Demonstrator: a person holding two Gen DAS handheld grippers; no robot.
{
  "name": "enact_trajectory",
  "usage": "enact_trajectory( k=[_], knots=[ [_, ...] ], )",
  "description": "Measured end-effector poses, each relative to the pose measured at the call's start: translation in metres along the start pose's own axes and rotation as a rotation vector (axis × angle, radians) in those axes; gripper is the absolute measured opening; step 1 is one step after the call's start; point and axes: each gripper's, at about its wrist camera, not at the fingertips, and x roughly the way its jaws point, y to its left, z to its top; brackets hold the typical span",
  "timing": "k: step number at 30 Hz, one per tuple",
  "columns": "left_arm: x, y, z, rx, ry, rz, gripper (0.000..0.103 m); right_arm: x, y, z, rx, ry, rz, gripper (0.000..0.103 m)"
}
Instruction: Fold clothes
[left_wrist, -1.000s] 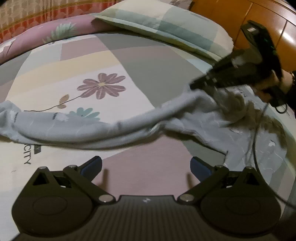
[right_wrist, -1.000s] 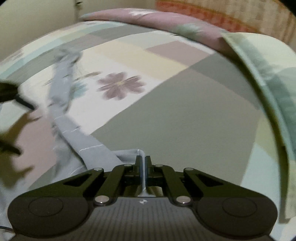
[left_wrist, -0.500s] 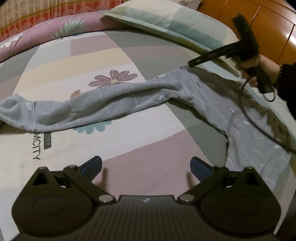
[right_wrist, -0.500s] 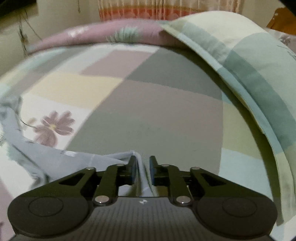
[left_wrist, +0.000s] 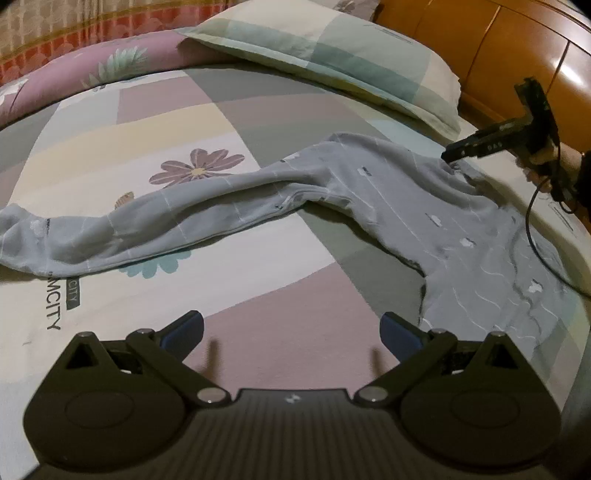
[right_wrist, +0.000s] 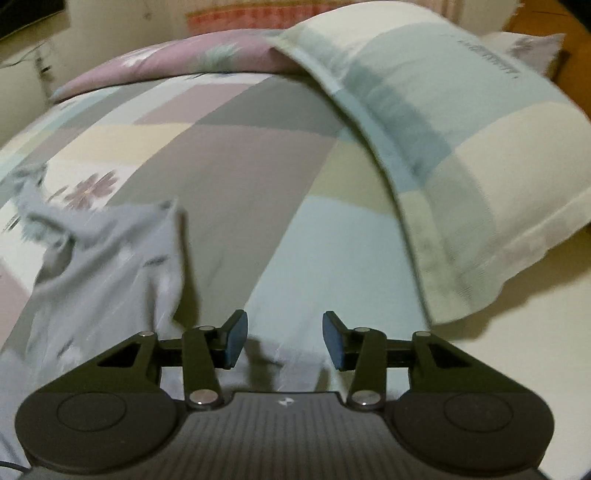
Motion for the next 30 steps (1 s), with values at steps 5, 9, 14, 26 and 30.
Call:
enact_trajectory(
  k=[5, 9, 14, 26, 30],
  knots=[
    [0.002, -0.001, 0.0, -0.012, 0.009, 0.003, 0.101, 0.012, 0.011, -0.012, -0.083, 0.027, 0.001, 0.043],
    [0.004, -0.001, -0.002, -0.009, 0.02, 0.012, 0.101, 0.006, 0.014, -0.01, -0.065, -0.01, -0.093, 0.004],
    [0.001, -0.002, -0.001, -0.012, 0.008, 0.013, 0.101, -0.001, -0.008, -0.006, 0.098, -0.037, -0.265, 0.004],
    [-0.015, -0.01, -0.006, 0.013, 0.001, 0.019, 0.101, -0.074, 0.033, -0.038, 0.228, -0.107, -0.259, 0.037],
    [-0.025, -0.027, -0.012, 0.075, 0.0, 0.02, 0.101, -0.108, 0.067, -0.078, 0.31, -0.107, -0.187, 0.046]
  ],
)
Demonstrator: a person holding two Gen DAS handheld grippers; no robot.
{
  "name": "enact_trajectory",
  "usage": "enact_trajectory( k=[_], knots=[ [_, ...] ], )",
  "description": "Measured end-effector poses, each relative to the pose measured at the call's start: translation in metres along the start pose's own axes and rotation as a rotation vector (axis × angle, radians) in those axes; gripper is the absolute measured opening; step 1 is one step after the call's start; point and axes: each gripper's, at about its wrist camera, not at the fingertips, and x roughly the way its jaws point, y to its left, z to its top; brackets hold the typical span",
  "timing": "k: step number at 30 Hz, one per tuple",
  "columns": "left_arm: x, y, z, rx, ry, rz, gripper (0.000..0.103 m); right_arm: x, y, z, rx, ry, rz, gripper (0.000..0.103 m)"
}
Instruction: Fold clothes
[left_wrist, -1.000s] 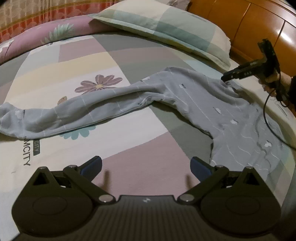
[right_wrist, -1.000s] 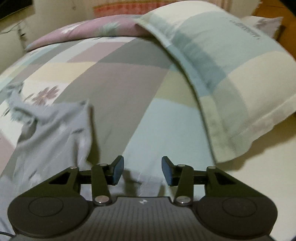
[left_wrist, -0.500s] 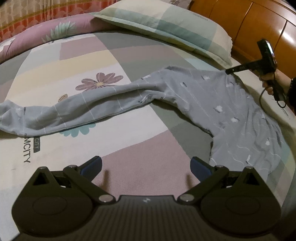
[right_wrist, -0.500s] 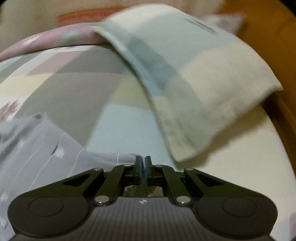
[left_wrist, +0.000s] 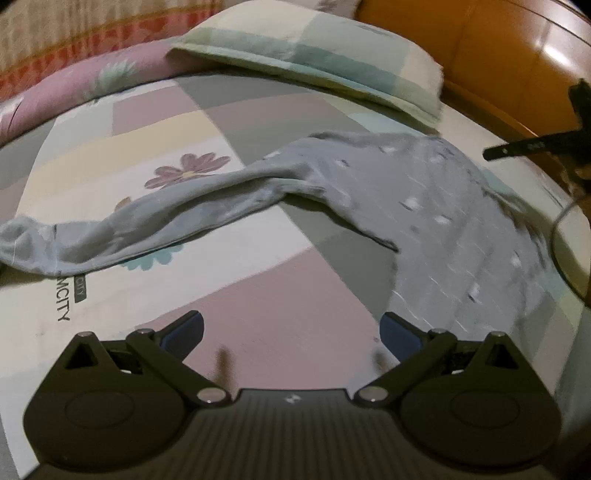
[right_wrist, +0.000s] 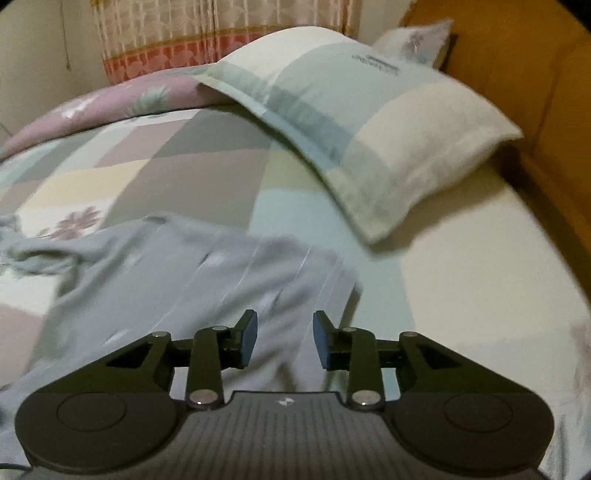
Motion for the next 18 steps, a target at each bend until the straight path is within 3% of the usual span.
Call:
enact_trajectory(
  k=[3, 10, 11, 16, 18],
  knots=[
    [-0.009, -0.014, -0.008, 0.042, -0.014, -0.011, 0.101, -0.028, 0.004, -0.04, 0.126, 0.018, 0.073, 0.052],
    [-0.03, -0.04, -0.03, 0.074, -0.071, -0.013, 0.101, -0.071, 0.014, -0.115, 0.328, 0.055, 0.095, 0.052],
    [-0.033, -0.043, -0.032, 0.074, -0.075, -0.011, 0.101, -0.075, 0.012, -0.126, 0.375, 0.052, 0.102, 0.057],
    [-0.043, -0.054, -0.042, 0.045, -0.054, -0.047, 0.101, -0.062, -0.018, -0.157, 0.575, 0.037, 0.148, 0.06],
    [-0.046, -0.058, -0.045, 0.03, -0.053, -0.051, 0.101, -0.049, -0.025, -0.16, 0.625, 0.034, 0.172, 0.054]
  ],
)
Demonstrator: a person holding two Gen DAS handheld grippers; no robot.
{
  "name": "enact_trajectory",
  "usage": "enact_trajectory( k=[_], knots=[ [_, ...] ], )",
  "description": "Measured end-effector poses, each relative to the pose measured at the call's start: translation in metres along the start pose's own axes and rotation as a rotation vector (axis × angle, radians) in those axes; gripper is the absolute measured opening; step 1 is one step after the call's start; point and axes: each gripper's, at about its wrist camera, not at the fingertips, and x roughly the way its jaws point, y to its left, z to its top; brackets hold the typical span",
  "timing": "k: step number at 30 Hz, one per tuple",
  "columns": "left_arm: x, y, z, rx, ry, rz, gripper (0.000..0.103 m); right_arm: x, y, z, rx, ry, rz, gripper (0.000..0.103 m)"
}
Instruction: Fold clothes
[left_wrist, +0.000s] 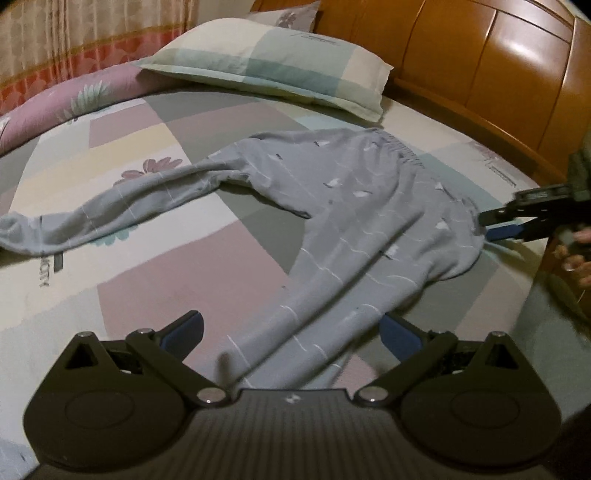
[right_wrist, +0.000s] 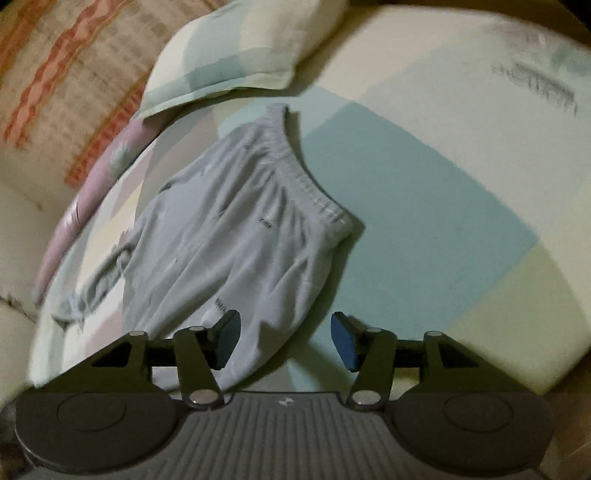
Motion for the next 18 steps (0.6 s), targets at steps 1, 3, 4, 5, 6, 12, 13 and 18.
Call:
enact_trajectory(
  k=[1, 3, 4, 5, 6, 12, 13, 18],
  knots=[
    [-0.002, -0.002, -0.001, -0.005, -0.004, -0.001, 0.101, 0.003, 0.001, 0.0, 0.003, -0.005, 0.002, 0.051],
    [-0.004, -0.006, -0.003, -0.012, -0.007, -0.001, 0.101, 0.01, 0.003, -0.002, -0.002, -0.005, 0.0, 0.006],
    [-0.006, -0.008, -0.005, -0.015, -0.008, -0.002, 0.101, 0.012, 0.006, -0.004, -0.02, 0.011, -0.01, 0.004],
    [-0.007, -0.01, -0.006, -0.016, -0.007, -0.002, 0.101, 0.012, 0.009, -0.007, -0.045, 0.012, -0.024, 0.003],
    [-0.008, -0.011, -0.006, -0.014, -0.004, 0.0, 0.101, 0.009, 0.012, -0.012, -0.075, -0.003, -0.042, 0.003],
    [-0.016, -0.014, -0.009, 0.022, 0.01, 0.028, 0.101, -0.026, 0.001, -0.022, -0.098, -0.056, -0.132, 0.003],
    [-0.017, -0.014, -0.01, 0.025, 0.009, 0.029, 0.101, -0.028, -0.001, -0.023, -0.101, -0.049, -0.148, 0.003],
    [-0.02, -0.017, -0.009, 0.046, 0.011, 0.04, 0.101, -0.033, 0.007, -0.023, -0.134, -0.032, -0.189, 0.01]
  ],
)
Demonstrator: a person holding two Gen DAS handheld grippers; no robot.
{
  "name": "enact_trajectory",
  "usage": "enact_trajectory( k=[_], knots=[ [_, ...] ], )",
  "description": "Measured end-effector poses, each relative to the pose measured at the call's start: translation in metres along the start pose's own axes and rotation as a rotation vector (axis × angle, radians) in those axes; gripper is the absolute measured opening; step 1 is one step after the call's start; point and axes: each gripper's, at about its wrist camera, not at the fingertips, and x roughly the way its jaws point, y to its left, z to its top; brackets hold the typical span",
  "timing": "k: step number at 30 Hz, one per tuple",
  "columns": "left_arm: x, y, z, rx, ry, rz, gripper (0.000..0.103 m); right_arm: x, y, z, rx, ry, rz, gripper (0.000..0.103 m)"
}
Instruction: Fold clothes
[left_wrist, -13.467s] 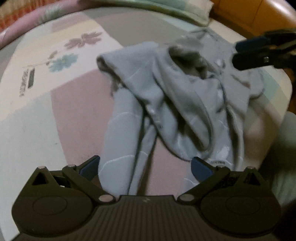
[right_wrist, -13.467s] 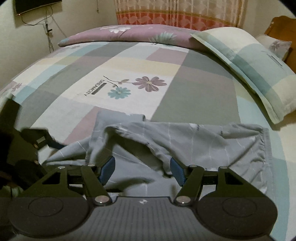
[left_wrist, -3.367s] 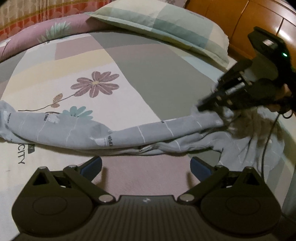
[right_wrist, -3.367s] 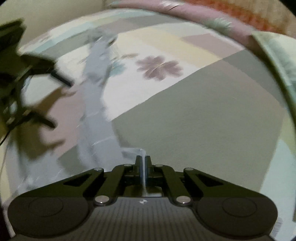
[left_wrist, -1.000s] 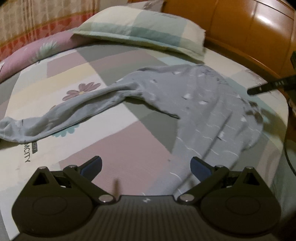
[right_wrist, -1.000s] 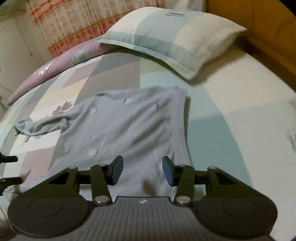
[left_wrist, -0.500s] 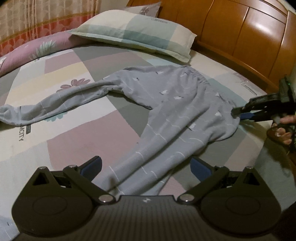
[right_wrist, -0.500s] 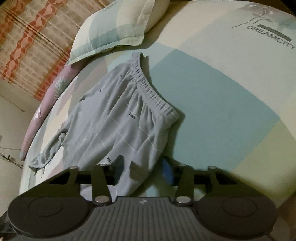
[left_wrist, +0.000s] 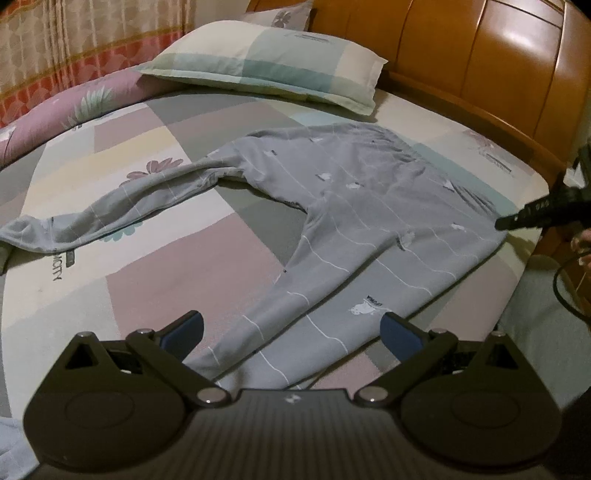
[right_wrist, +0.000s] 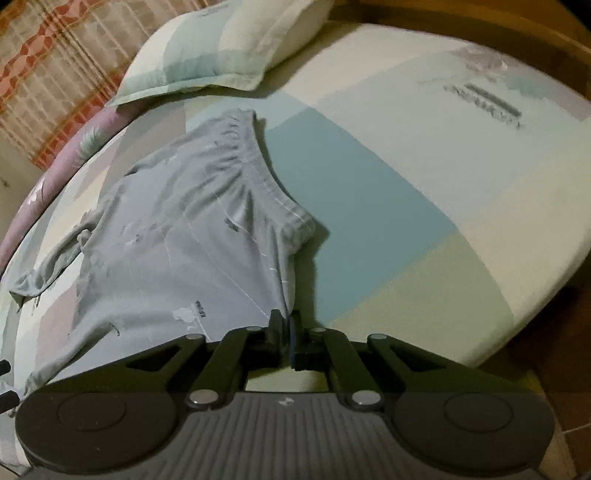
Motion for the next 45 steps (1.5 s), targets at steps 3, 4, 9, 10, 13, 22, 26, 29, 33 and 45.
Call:
enact_trajectory(
  k=[3, 4, 9, 10, 13, 22, 26, 29, 33, 45],
  knots=[
    [-0.002, -0.001, 0.001, 0.011, 0.0, 0.007, 0.101, -0.018, 0.018, 0.003, -0.079, -0.063, -0.043, 0.016],
    [-0.002, -0.002, 0.001, 0.013, 0.002, 0.005, 0.101, -0.024, 0.025, 0.004, -0.107, -0.083, -0.047, 0.019],
    [0.002, -0.007, -0.001, 0.015, 0.031, -0.012, 0.101, -0.025, 0.059, 0.005, -0.206, -0.105, 0.043, 0.037],
    [0.004, -0.008, -0.002, 0.015, 0.039, -0.016, 0.101, -0.021, 0.067, 0.003, -0.225, -0.093, 0.06, 0.04],
    [0.006, -0.009, -0.007, 0.01, 0.065, -0.023, 0.101, -0.003, 0.087, -0.008, -0.282, -0.044, 0.078, 0.041],
    [-0.016, 0.023, -0.035, -0.047, 0.145, 0.055, 0.101, 0.01, 0.134, -0.036, -0.439, 0.02, 0.199, 0.051],
    [-0.035, 0.053, -0.054, -0.077, 0.177, 0.112, 0.101, 0.015, 0.159, -0.041, -0.506, 0.045, 0.255, 0.055],
    [-0.048, 0.077, -0.07, -0.096, 0.206, 0.155, 0.101, 0.022, 0.189, -0.046, -0.581, 0.07, 0.301, 0.055],
    [-0.064, 0.107, -0.086, -0.115, 0.231, 0.213, 0.101, 0.031, 0.241, -0.055, -0.725, 0.08, 0.374, 0.055],
    [-0.076, 0.144, -0.108, -0.164, 0.198, 0.225, 0.101, 0.095, 0.384, -0.104, -1.271, 0.184, 0.419, 0.028]
  ],
)
